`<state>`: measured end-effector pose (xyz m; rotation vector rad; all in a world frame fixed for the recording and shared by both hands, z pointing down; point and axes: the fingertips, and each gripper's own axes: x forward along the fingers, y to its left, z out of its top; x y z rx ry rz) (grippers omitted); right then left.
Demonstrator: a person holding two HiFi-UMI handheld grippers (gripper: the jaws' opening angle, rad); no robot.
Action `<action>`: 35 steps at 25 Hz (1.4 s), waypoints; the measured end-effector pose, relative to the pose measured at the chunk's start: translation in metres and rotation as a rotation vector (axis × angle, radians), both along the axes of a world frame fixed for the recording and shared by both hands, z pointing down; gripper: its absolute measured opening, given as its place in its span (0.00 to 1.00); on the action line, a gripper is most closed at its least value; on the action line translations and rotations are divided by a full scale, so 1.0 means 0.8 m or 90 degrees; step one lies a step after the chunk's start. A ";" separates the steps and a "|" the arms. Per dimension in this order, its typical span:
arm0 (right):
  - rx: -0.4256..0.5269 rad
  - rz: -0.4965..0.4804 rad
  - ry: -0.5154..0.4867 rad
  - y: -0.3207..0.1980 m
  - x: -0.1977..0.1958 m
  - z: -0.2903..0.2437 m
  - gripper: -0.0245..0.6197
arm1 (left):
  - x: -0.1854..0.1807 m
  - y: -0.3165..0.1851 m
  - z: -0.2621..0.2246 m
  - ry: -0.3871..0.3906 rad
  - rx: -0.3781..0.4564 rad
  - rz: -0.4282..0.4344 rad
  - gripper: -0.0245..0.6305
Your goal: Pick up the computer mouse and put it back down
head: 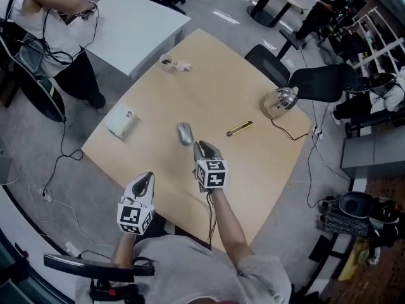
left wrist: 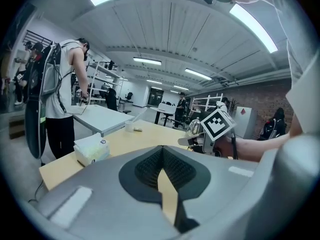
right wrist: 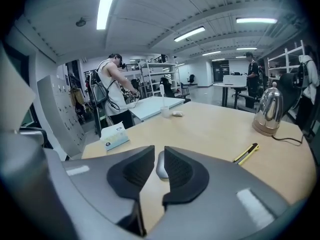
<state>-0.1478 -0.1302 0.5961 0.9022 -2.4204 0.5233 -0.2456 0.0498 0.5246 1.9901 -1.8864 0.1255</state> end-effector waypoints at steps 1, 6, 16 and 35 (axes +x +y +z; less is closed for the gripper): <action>0.000 0.004 -0.004 0.002 0.006 -0.005 0.14 | 0.004 -0.001 -0.004 -0.003 0.005 0.006 0.07; 0.022 0.040 -0.021 0.011 0.042 -0.032 0.09 | 0.021 -0.009 -0.019 -0.012 0.028 0.041 0.07; 0.060 0.144 -0.044 0.023 0.150 -0.091 0.05 | 0.081 -0.034 -0.067 -0.031 0.063 0.138 0.07; 0.169 0.372 -0.096 0.089 0.361 -0.166 0.05 | 0.219 -0.075 -0.090 -0.034 0.106 0.321 0.07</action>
